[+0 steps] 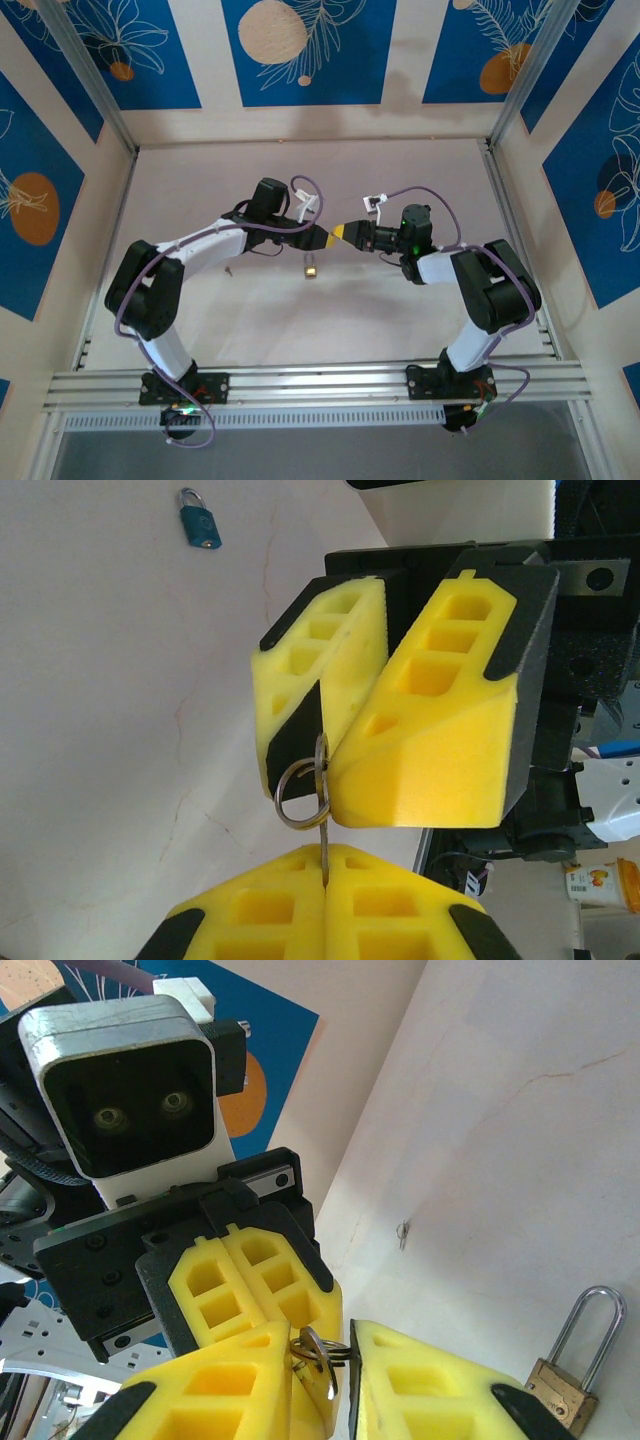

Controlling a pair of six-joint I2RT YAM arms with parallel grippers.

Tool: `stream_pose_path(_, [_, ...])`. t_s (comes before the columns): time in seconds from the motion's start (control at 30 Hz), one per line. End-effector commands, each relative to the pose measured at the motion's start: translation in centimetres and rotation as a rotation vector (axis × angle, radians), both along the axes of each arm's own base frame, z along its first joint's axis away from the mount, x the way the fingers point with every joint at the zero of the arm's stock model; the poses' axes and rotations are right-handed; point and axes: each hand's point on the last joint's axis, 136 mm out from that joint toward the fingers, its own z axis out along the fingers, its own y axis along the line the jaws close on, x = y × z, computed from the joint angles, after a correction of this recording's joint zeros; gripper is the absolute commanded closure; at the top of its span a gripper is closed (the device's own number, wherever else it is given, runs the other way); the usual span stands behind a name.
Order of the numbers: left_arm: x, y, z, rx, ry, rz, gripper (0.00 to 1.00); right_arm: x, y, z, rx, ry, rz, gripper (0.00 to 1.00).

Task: Unlock with the key

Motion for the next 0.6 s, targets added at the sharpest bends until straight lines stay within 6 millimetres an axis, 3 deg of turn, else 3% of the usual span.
stream_pose_path(0.0, [-0.1,0.0,-0.3,-0.02,0.021,-0.017,1.0,0.0,0.0,1.0,0.003,-0.04,0.008,0.8])
stream_pose_path(0.23, [-0.2,-0.1,-0.3,-0.025,0.029,-0.022,1.0,0.4,-0.8,1.4,0.0,-0.047,-0.012,0.81])
stream_pose_path(0.33, [-0.2,-0.1,-0.3,-0.028,0.034,-0.023,1.0,0.5,-1.2,1.8,0.0,-0.056,-0.014,0.76])
stream_pose_path(0.57, [-0.3,-0.2,-0.4,-0.032,0.04,-0.026,1.0,0.6,-1.3,2.2,-0.007,-0.06,-0.015,0.79])
